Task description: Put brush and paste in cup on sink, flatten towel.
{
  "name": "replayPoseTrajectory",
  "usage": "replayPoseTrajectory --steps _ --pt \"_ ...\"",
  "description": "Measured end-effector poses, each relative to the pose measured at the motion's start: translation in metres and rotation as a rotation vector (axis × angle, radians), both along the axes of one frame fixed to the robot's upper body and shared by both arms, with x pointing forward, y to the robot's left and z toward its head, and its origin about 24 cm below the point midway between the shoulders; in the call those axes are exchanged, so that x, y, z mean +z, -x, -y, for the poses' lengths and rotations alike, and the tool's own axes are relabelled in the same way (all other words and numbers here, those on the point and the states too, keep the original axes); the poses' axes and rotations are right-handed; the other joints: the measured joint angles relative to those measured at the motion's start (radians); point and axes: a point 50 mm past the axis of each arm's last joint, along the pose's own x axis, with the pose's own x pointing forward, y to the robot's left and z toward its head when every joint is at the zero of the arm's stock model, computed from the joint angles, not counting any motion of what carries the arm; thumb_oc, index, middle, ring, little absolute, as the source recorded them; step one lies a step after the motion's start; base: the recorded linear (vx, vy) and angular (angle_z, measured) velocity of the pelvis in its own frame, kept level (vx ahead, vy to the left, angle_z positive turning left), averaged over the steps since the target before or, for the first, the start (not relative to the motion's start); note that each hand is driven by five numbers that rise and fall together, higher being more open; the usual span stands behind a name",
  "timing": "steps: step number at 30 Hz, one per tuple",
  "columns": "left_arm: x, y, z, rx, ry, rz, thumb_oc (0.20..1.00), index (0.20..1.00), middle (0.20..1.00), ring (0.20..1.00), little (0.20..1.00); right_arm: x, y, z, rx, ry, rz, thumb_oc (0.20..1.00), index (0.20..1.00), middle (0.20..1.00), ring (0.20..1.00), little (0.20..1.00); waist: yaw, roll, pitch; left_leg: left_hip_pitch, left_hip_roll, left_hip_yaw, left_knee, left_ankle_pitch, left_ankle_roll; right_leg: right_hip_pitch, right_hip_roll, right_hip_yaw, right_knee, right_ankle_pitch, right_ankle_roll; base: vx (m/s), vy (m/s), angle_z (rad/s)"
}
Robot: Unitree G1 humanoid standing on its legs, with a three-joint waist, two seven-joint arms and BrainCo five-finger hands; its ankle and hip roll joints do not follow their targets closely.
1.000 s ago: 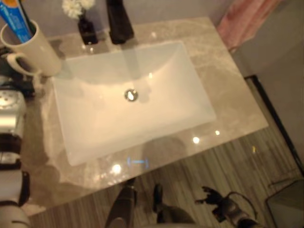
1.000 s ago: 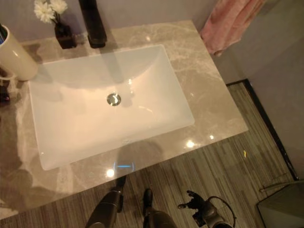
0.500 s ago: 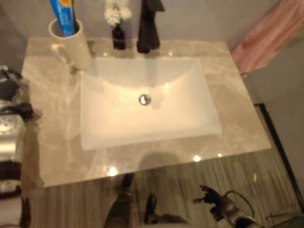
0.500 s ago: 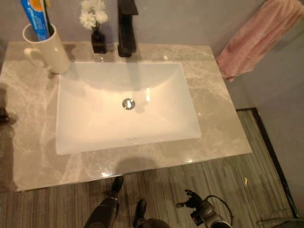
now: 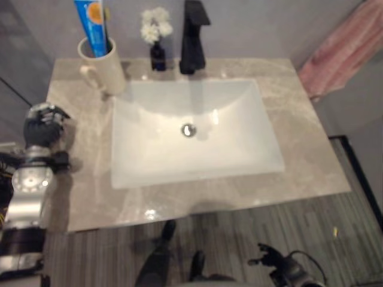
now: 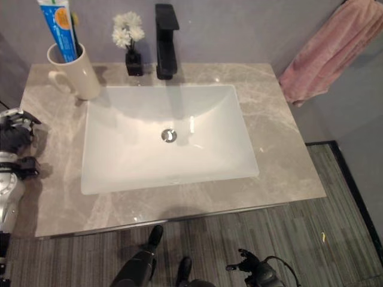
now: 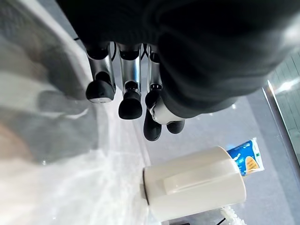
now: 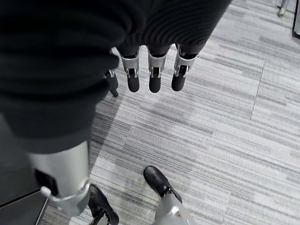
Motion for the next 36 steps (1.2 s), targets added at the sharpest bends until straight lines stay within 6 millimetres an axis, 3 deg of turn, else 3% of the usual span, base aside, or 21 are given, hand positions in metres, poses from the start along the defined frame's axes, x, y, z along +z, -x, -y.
replayPoseTrajectory --steps 10,15,19,21,29,36 --pt "0.006 -0.024 0.003 -0.016 -0.016 -0.037 0.200 0.200 0.200 0.200 0.200 0.000 0.001 0.002 0.008 0.010 -0.010 1.000 1.000 1.000 1.000 1.000 -0.021 0.011 0.007 -0.003 0.001 0.063 0.005 -0.013 0.018 -0.027 -0.019 0.062 0.001 0.009 0.013 -0.01 0.046 -0.17" --pt "0.019 -0.033 0.001 -0.011 -0.022 -0.018 0.200 0.200 0.200 0.200 0.200 0.001 -0.002 0.002 0.017 0.013 -0.006 1.000 1.000 1.000 1.000 1.000 -0.047 0.014 0.023 -0.017 0.004 0.087 0.016 -0.020 0.026 -0.044 -0.024 0.087 0.002 0.013 0.019 0.01 0.032 -0.15" --pt "0.038 -0.034 0.000 0.001 -0.052 0.037 0.200 0.200 0.200 0.200 0.200 0.003 -0.010 0.001 0.024 0.013 0.015 1.000 1.000 1.000 1.000 1.000 -0.043 0.007 0.061 -0.039 0.013 0.110 0.060 -0.045 0.029 -0.061 -0.021 0.111 0.013 0.017 0.020 0.03 0.020 -0.20" --pt "0.057 -0.037 -0.002 0.005 -0.057 0.089 0.200 0.200 0.200 0.200 0.200 0.004 -0.011 0.001 0.025 0.012 0.018 1.000 1.000 1.000 1.000 1.000 -0.045 -0.007 0.087 -0.051 0.014 0.112 0.075 -0.055 0.030 -0.065 -0.020 0.113 0.017 0.018 0.020 0.05 0.011 -0.03" --pt "0.103 -0.042 -0.013 0.078 -0.065 0.191 0.200 0.200 0.200 0.200 0.200 0.013 -0.029 0.003 0.030 0.008 0.084 1.000 1.000 1.000 1.000 1.000 -0.056 -0.035 0.109 -0.109 0.018 0.115 0.108 -0.063 0.033 -0.112 -0.017 0.116 0.022 0.024 0.026 0.01 0.005 -0.02" --pt "0.144 -0.039 -0.024 0.149 -0.067 0.279 0.200 0.200 0.200 0.200 0.200 0.021 -0.045 -0.005 0.075 -0.004 0.151 1.000 1.000 1.000 1.000 1.000 -0.069 -0.083 0.124 -0.141 0.030 0.142 0.122 -0.067 0.036 -0.148 -0.015 0.147 0.018 0.041 0.031 0.00 0.027 -0.14"
